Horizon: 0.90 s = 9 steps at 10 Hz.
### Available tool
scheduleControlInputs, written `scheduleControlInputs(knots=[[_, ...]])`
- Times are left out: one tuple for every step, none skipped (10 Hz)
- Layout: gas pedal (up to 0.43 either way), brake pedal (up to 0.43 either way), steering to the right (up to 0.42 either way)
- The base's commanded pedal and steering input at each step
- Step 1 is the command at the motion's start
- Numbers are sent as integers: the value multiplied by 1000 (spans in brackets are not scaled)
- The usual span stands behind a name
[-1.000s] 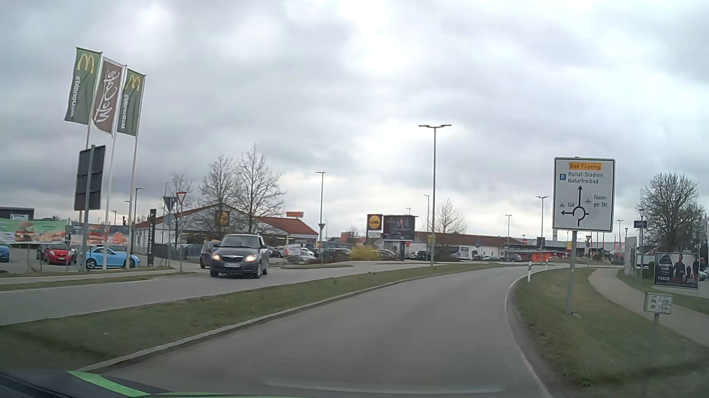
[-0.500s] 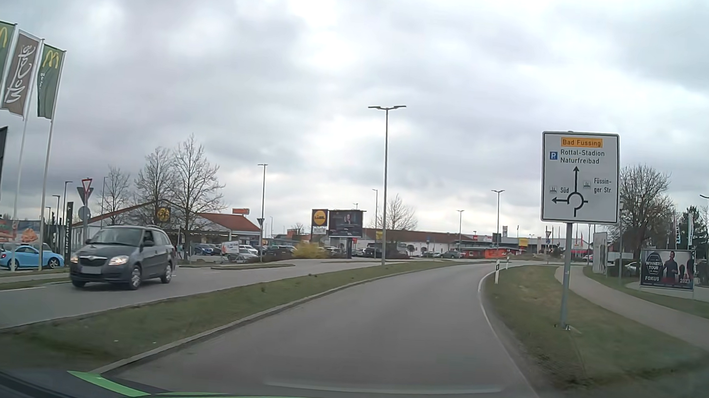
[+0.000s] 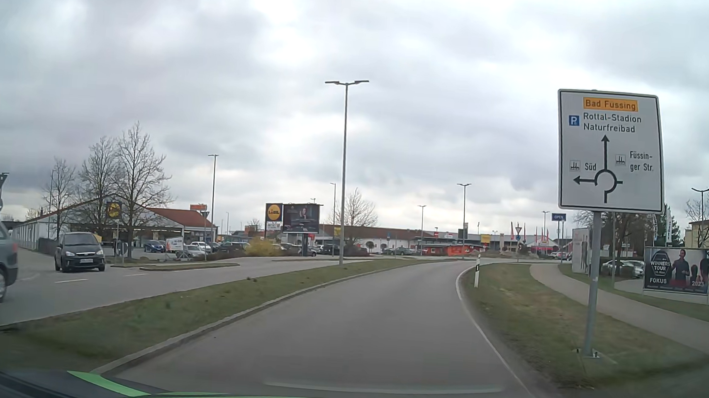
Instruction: Follow the waypoints while adhering to traffic rules and regulations
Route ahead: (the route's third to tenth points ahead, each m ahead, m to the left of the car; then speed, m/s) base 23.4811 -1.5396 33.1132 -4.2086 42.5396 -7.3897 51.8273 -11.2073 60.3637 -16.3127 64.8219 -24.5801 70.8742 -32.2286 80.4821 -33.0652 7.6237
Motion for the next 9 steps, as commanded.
scheduleControlInputs(knots=[[197, 0, 69], [197, 0, 61], [197, 0, 52], [197, 0, 48], [197, 0, 44], [197, 0, 41], [197, 0, 39], [197, 0, 38], [197, 0, 39]])
